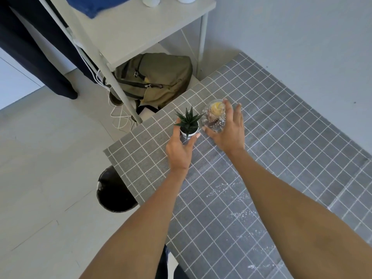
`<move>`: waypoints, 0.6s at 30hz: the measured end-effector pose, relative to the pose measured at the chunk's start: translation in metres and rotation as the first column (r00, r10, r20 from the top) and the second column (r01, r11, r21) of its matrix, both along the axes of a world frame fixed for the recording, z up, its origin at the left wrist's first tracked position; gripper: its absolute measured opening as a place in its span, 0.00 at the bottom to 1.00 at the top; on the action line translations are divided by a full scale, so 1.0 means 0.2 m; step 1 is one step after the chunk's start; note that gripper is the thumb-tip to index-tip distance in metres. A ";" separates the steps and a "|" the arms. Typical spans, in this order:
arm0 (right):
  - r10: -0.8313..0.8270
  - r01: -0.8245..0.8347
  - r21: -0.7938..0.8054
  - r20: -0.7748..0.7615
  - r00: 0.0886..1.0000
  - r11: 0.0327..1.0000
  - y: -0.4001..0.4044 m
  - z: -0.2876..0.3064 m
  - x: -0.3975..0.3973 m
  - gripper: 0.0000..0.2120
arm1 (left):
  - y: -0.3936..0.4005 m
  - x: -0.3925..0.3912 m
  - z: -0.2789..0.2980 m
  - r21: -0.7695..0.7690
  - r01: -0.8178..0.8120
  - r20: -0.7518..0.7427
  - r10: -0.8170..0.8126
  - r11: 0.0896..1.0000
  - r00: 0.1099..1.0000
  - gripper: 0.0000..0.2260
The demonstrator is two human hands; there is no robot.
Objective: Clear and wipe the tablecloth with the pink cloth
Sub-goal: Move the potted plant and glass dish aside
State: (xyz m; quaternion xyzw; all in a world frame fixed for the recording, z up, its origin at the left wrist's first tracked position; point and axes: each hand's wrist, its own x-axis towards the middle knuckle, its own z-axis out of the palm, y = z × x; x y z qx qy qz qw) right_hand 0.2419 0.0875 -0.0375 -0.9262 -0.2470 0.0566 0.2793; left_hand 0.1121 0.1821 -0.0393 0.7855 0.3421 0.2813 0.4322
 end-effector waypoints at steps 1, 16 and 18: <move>0.001 -0.001 -0.021 0.005 1.000 1.000 0.00 0.00 0.00 0.49 | 0.00 0.00 0.00 -0.002 0.009 -0.002 -0.009 1.000 1.000 0.23; -0.059 0.046 -0.318 -0.031 0.998 0.947 -0.20 0.15 -0.17 0.46 | 0.01 -0.23 0.05 -0.010 0.210 -0.368 -0.199 0.978 0.908 0.38; -0.096 0.073 -0.339 -0.052 0.994 0.938 -0.28 0.18 -0.24 0.44 | -0.01 -0.27 0.07 0.000 0.301 -0.482 -0.264 0.954 0.835 0.34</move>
